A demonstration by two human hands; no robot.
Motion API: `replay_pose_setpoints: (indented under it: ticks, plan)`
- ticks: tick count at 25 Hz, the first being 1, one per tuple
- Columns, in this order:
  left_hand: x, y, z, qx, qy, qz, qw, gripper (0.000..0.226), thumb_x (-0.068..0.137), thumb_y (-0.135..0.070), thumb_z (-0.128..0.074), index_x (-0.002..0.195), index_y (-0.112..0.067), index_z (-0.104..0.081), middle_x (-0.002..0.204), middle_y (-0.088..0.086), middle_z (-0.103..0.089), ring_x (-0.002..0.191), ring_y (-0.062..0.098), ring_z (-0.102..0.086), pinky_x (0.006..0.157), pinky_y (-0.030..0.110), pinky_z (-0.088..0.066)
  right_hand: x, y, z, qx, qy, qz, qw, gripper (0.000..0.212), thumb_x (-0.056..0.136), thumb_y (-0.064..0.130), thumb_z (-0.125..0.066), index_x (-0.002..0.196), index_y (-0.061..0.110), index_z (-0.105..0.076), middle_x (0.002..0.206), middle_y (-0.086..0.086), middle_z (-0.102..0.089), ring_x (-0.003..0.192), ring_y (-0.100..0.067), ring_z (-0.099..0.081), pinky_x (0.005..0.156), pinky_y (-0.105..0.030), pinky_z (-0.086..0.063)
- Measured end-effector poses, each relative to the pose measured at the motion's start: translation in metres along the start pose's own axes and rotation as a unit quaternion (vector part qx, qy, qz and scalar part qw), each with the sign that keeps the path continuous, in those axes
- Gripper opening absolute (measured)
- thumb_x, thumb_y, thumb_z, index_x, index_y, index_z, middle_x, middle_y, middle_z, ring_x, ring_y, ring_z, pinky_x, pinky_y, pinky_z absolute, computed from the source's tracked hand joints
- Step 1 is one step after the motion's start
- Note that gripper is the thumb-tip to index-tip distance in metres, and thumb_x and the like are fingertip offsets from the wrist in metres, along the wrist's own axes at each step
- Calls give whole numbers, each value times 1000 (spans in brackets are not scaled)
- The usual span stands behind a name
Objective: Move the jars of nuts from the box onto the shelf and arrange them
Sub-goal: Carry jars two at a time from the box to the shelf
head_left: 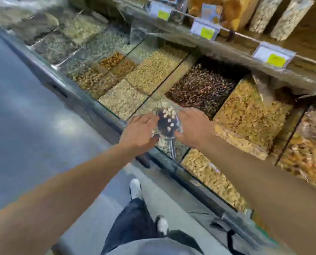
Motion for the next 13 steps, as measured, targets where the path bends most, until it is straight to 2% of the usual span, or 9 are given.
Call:
replay_pose_setpoints:
  ticks: [2, 5, 9, 13]
  plan:
    - [-66, 27, -15, -12, -2, 83, 996, 64, 85, -43, -57, 143, -19, -43, 148, 7, -42, 133, 31, -40, 110, 46, -31, -10, 58, -28, -27, 31, 75, 996, 66, 87, 52, -52, 142, 18, -38, 148, -6, -36, 139, -28, -29, 112, -43, -29]
    - [-159, 59, -33, -31, -1, 188, 982, 62, 85, -36, -63, 141, -17, -45, 147, 8, -43, 130, 34, -41, 105, 44, -31, -29, 137, -56, -65, 27, 191, 979, 63, 84, 50, -53, 135, 14, -45, 137, -8, -45, 132, -30, -35, 108, -44, -30]
    - [-306, 107, -62, -52, -2, 331, 942, 63, 79, -36, -64, 137, -14, -50, 143, 15, -47, 125, 37, -47, 103, 48, -36, -78, 258, -108, -134, 57, 343, 928, 62, 84, 51, -50, 134, 15, -46, 135, -7, -48, 127, -30, -39, 106, -45, -32]
    - [-444, 129, -79, -51, 7, 434, 899, 63, 82, -40, -60, 138, -14, -48, 143, 15, -47, 125, 36, -48, 104, 44, -33, -140, 356, -157, -170, 80, 435, 881, 60, 83, 50, -53, 134, 18, -47, 136, -5, -49, 127, -28, -40, 106, -42, -33]
Point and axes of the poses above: each hand's wrist, its own x-axis towards the middle knuckle, its own z-axis out of the back of the hand, y = z × x, the point moved 10 cm from there along x, towards the middle knuckle
